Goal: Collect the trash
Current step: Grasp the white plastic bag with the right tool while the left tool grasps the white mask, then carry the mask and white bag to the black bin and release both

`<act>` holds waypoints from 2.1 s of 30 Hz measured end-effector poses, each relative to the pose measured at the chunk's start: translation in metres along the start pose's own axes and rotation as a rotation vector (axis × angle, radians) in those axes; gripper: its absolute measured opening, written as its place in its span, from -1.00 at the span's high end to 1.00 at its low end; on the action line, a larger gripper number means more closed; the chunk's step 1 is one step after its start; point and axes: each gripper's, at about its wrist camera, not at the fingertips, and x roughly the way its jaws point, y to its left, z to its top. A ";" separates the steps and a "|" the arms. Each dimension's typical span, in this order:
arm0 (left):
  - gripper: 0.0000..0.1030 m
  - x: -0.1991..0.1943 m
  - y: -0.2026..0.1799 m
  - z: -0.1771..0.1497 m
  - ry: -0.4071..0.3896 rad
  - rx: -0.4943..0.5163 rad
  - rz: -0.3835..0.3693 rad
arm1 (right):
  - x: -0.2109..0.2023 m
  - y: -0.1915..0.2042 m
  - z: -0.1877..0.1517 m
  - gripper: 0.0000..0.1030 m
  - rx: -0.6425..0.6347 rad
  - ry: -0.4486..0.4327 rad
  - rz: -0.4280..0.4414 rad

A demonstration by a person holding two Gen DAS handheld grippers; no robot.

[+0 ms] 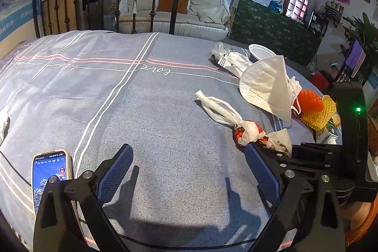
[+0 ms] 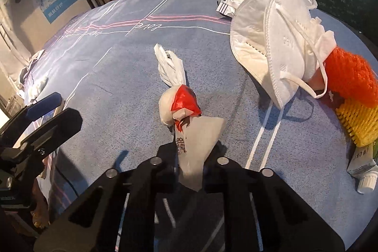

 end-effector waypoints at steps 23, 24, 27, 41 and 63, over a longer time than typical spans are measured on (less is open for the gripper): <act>0.13 0.085 -0.125 0.059 0.058 0.098 -0.288 | -0.144 -0.091 -0.125 0.84 0.268 -0.179 -0.161; 0.24 0.092 -0.128 0.059 0.074 0.101 -0.287 | -0.146 -0.095 -0.128 0.84 0.279 -0.183 -0.167; 0.61 0.100 -0.133 0.057 0.087 0.103 -0.272 | -0.149 -0.101 -0.138 0.84 0.300 -0.194 -0.175; 0.94 0.034 -0.122 0.029 -0.073 0.109 -0.166 | -0.164 -0.108 -0.160 0.84 0.338 -0.249 -0.179; 0.94 -0.057 -0.243 -0.045 -0.133 0.308 -0.489 | -0.256 -0.168 -0.227 0.84 0.544 -0.451 -0.405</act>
